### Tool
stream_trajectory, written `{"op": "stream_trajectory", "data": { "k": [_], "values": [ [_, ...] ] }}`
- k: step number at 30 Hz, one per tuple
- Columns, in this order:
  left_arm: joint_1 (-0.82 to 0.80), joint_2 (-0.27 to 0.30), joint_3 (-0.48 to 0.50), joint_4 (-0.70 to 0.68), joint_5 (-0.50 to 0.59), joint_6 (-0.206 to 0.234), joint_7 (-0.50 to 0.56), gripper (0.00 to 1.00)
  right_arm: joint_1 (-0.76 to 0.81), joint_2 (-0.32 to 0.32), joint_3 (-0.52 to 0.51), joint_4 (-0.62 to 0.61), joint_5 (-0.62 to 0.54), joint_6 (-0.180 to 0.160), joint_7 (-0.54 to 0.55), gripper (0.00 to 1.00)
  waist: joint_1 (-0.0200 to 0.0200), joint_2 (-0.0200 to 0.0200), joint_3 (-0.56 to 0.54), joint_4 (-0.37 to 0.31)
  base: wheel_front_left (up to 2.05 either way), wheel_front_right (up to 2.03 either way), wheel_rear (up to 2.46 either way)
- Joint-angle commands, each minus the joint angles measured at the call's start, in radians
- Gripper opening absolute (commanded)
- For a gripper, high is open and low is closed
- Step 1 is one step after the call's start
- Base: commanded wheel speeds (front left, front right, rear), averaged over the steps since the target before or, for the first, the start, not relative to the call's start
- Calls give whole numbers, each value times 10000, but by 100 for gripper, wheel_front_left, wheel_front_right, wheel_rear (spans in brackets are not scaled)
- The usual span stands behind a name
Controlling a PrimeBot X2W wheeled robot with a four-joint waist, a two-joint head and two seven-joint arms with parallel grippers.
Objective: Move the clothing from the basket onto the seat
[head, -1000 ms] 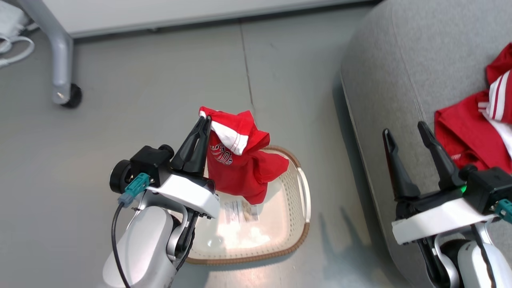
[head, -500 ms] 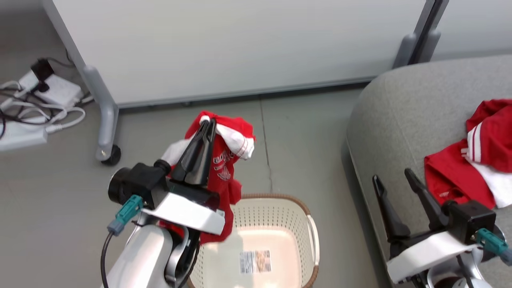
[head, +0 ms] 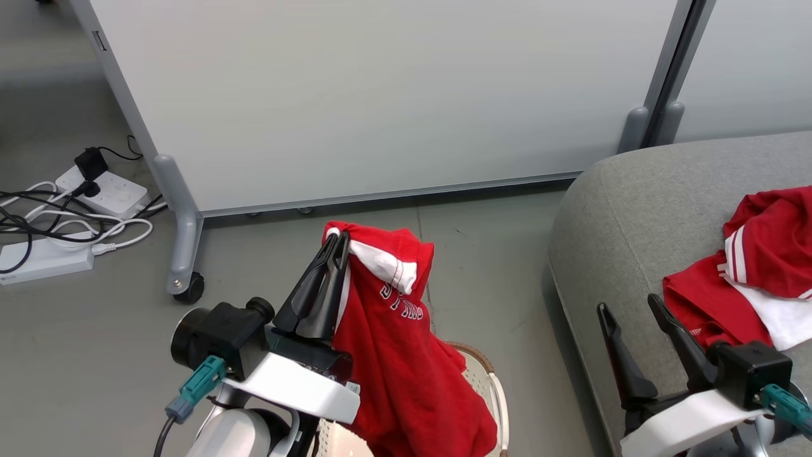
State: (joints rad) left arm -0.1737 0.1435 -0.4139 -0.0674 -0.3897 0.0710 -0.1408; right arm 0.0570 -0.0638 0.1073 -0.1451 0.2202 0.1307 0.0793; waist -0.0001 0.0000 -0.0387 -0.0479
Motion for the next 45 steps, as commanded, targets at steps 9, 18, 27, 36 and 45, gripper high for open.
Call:
{"op": "stream_trajectory", "data": {
  "k": [9, 18, 27, 36, 45],
  "values": [
    [84, 81, -105, -314, -86, 78, 142, 0, 111, 46, -122, -152, -41, 2, 48, 100, 1, 0, 16, 143, 0, 0, 0],
    [-112, 33, -197, -259, -122, 93, 119, 0, -93, 80, 231, -103, 91, 2, -12, 100, 1, 0, 74, 203, 0, 0, 0],
    [-444, -123, -452, -164, -116, -18, 108, 0, -1109, 88, 2358, 538, 702, 2, -69, 100, 1, 0, 155, 553, 0, 0, 0],
    [-727, -355, -811, 113, -176, -167, 15, 0, -2821, 77, 5241, 2423, 1706, 2, -255, 100, 1, 0, 250, 946, 0, 0, 0],
    [-873, -440, -1043, 285, -191, -236, -51, 0, -4207, 101, 6284, 4344, 2360, 2, -856, 6, 1, 0, 288, 1180, 0, 0, 0]
  ]
}}
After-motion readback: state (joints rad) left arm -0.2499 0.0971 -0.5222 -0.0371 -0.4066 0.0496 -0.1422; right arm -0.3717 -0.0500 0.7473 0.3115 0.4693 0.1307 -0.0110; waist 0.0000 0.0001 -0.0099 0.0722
